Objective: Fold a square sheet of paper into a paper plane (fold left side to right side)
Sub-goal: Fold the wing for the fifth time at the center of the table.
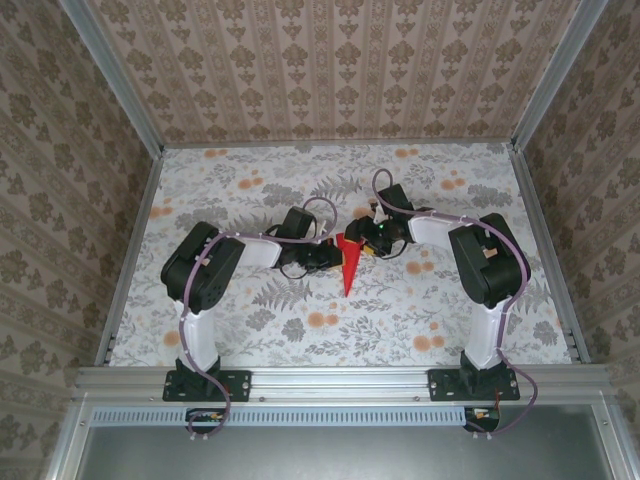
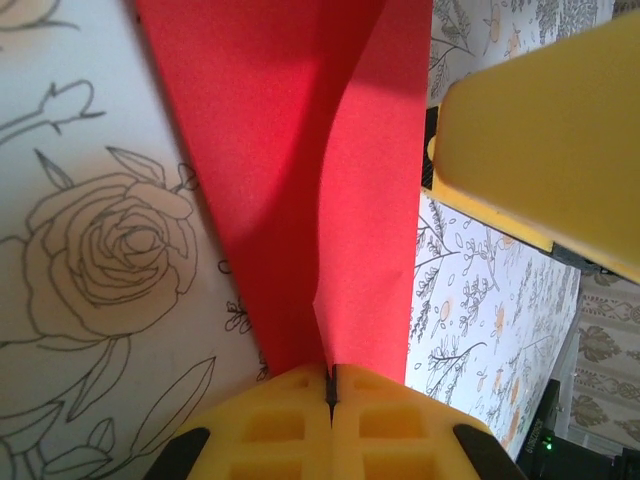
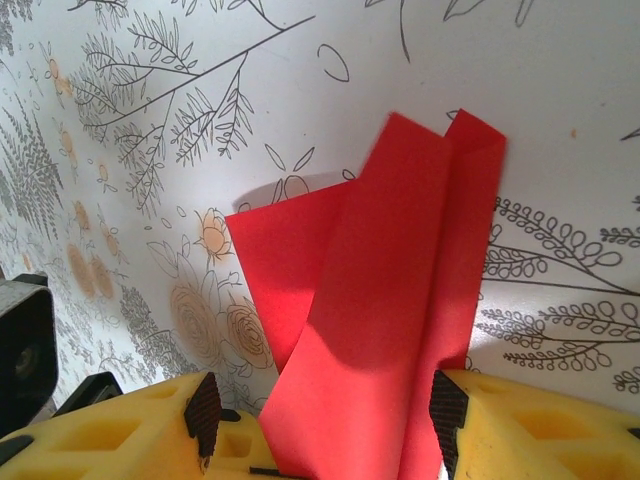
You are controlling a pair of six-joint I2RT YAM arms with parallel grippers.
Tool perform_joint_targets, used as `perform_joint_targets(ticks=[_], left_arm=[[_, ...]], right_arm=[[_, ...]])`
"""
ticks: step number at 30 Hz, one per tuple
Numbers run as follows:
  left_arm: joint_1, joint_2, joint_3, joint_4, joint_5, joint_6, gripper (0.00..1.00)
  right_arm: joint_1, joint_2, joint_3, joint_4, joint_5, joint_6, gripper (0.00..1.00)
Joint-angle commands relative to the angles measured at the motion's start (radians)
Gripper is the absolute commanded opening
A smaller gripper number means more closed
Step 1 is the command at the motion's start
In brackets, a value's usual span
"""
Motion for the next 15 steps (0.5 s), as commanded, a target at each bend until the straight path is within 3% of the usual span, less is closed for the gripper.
perform_joint_targets(ticks=[1,15], left_arm=[[0.013,0.027,0.029,-0.027,-0.011,0.038,0.03],[0.013,0.042,0.014,-0.031,-0.011,0.033,0.03]], right_arm=[[0.01,0.035,0.007,-0.091,0.034,-0.024,0.62],[0.007,-0.042,-0.02,-0.023,0.029,-0.035,0.63]])
